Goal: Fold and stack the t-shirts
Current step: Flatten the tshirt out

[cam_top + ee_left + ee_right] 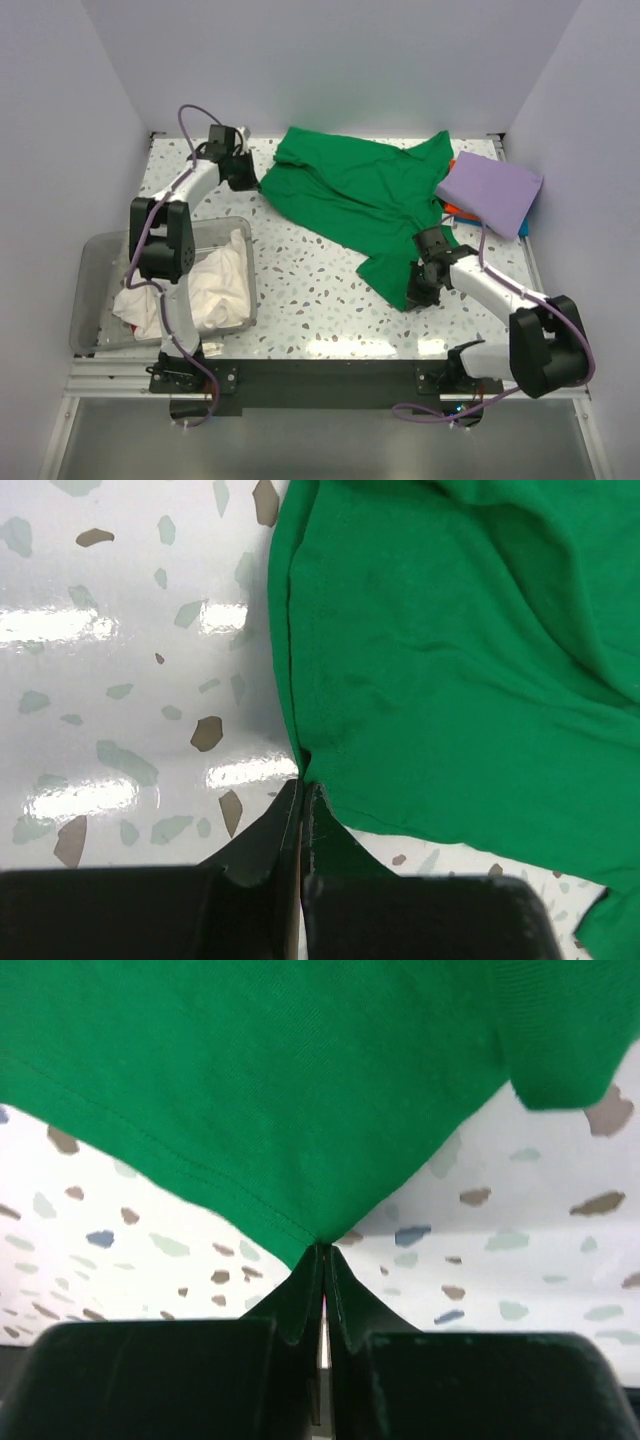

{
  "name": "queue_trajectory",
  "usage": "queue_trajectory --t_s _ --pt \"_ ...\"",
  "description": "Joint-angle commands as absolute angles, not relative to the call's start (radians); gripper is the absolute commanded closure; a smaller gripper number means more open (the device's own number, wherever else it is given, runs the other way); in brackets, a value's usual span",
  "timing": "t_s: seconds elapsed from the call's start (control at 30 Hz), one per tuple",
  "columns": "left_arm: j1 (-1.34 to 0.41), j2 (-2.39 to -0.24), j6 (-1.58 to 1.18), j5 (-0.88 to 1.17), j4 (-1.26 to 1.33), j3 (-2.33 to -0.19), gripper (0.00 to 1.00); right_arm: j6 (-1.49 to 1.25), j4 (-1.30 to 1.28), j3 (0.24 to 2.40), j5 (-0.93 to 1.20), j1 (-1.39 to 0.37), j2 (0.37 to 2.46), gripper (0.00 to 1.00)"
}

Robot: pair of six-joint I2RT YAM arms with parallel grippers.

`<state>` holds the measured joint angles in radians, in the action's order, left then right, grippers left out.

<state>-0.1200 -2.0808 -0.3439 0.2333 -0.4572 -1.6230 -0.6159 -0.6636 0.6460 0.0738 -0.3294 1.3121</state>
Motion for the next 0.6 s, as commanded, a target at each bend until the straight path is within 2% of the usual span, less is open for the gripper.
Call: queue_trajectory --t_s 0.0,0.57 --pt "-0.115 -1.965 -0.321 0.267 -0.466 -1.66 1.0 -0.594 -0.81 0.719 0.09 -0.336 1.227 1.0" --pt "-0.114 -1.729 -0.308 0.249 -0.583 -1.602 1.0 -0.597 -1.181 0.83 0.167 -0.334 1.011 1.0"
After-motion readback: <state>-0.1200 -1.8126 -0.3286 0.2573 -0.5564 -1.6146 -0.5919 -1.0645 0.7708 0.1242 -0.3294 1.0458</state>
